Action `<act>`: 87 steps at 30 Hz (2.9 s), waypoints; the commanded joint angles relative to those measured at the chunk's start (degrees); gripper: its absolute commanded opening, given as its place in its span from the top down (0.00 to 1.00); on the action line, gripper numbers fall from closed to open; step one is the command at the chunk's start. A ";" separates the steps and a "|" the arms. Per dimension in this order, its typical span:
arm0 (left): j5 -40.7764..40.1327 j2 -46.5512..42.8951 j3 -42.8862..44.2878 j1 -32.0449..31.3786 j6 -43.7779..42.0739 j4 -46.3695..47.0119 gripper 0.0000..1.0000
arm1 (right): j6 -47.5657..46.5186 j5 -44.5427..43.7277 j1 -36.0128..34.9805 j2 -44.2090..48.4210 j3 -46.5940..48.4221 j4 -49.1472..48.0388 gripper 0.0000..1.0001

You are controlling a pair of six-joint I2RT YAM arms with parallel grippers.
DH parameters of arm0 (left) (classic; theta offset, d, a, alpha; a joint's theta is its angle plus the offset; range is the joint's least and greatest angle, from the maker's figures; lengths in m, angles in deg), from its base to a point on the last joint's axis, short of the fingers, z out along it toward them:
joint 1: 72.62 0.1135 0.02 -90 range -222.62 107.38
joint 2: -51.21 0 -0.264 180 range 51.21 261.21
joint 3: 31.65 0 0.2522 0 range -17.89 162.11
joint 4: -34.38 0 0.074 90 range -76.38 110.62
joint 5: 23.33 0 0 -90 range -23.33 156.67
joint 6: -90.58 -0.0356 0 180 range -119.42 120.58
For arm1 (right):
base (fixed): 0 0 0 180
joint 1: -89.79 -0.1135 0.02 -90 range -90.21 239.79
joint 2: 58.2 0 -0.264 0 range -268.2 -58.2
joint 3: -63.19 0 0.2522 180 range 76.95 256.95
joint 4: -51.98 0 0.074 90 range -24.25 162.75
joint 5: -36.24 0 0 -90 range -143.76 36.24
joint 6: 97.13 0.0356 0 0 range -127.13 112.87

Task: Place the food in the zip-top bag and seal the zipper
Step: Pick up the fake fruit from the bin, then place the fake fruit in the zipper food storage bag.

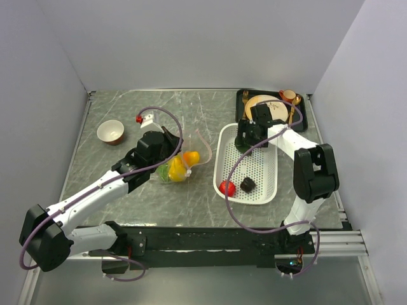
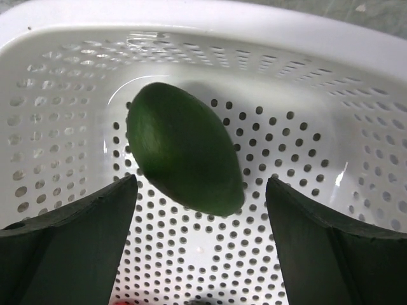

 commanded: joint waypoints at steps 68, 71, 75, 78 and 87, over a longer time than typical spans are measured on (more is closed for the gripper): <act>2.79 1.81 2.11 -0.16 0.29 2.60 0.99 | -12.38 36.32 -11.54 23.51 -1.22 -0.44 0.60; 2.44 1.37 1.85 -0.16 0.38 2.51 0.99 | -13.09 35.08 -13.83 21.58 0.62 1.06 0.60; 2.17 0.93 1.50 -0.16 0.64 2.16 0.99 | -12.47 35.87 -15.68 19.12 2.56 0.72 0.60; 2.35 0.40 1.15 -0.16 0.64 2.24 0.99 | -12.30 35.00 -17.53 17.54 3.70 0.71 0.59; 2.00 -0.74 1.24 -0.16 0.20 1.63 0.99 | -8.26 30.61 -19.46 8.14 11.86 2.20 0.61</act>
